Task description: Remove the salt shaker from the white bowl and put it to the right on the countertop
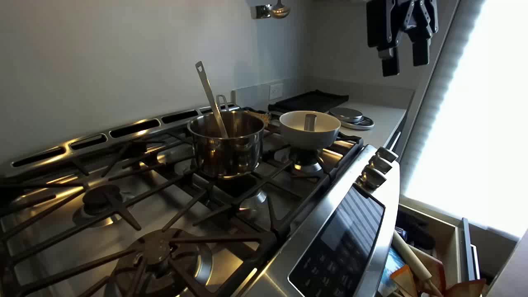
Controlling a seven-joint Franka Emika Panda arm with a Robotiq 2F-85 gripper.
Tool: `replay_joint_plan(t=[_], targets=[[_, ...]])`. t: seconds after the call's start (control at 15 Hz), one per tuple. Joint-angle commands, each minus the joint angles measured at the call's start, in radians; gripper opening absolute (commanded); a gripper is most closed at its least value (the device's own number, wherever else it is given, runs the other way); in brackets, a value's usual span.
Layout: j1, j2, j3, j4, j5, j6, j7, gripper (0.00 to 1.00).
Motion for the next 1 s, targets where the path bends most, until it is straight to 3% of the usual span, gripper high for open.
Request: replay_joint_plan(t=[0.0, 0.33, 0.53, 0.93], targets=[[0.014, 0.001, -0.012, 0.001, -0.004, -0.002, 0.004, 1.00], [0.014, 0.001, -0.012, 0.001, -0.004, -0.002, 0.004, 1.00], [-0.016, 0.102, -0.031, 0.086, -0.055, -0.006, 0.001, 1.00], [-0.045, 0.429, -0.113, 0.389, -0.118, 0.001, -0.164, 1.00]])
